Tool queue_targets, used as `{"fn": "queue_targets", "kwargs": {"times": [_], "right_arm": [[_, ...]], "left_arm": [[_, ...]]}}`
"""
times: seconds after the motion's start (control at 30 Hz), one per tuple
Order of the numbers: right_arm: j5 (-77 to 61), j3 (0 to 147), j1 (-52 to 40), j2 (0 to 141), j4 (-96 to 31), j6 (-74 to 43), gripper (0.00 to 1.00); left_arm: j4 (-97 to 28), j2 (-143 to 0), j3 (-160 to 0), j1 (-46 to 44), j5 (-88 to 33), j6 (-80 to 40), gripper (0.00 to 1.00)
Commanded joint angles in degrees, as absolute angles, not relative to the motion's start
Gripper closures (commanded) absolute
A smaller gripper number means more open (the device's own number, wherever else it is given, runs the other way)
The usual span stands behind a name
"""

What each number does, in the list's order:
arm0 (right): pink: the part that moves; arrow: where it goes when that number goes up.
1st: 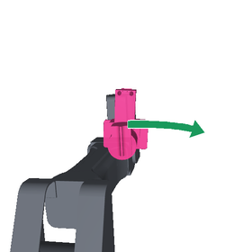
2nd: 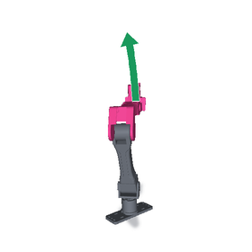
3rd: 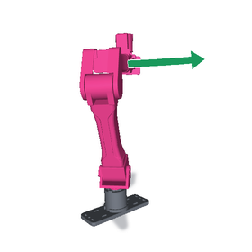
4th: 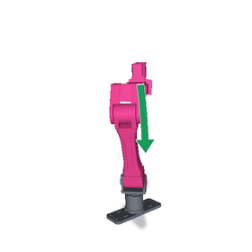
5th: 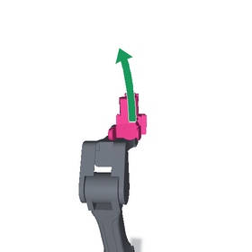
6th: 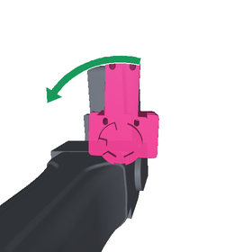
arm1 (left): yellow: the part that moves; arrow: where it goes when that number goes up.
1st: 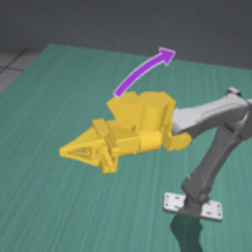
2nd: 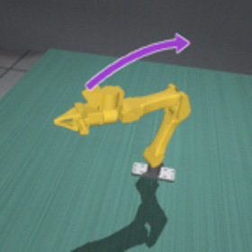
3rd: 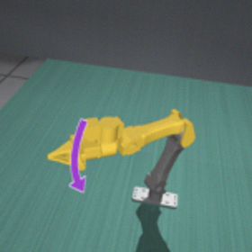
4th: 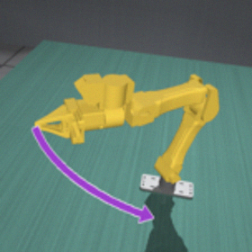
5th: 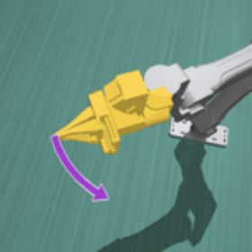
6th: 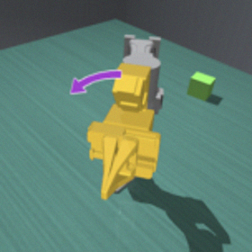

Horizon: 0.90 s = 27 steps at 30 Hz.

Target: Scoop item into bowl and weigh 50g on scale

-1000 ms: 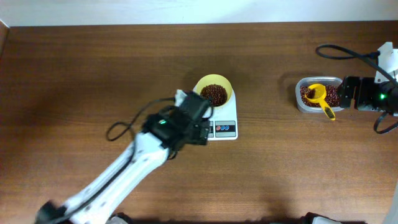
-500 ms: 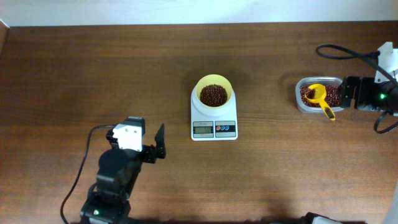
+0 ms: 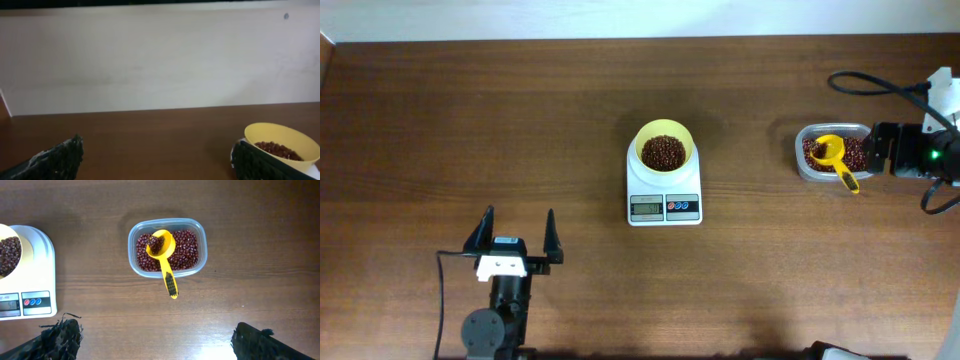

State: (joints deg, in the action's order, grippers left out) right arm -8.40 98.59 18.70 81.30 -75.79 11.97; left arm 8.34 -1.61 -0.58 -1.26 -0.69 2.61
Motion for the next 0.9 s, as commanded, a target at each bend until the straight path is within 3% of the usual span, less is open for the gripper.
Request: {"fn": "queue_targets", "kwargs": {"times": [0.0, 0.17, 0.87], "right_arm": [[-8.32, 99.18, 18.76, 81.12, -75.68, 11.79, 0.01], [-8.32, 99.18, 18.76, 81.12, -75.68, 11.79, 0.01], [-8.32, 99.18, 18.76, 81.12, -75.68, 11.79, 0.01]], "left_arm": [[5.13, -0.25, -0.54, -0.1, -2.24, 3.2, 0.01], [-4.82, -0.25, -0.54, -0.1, -2.35, 0.54, 0.01], [-4.78, -0.3, -0.54, -0.1, -1.76, 0.91, 0.01]]}}
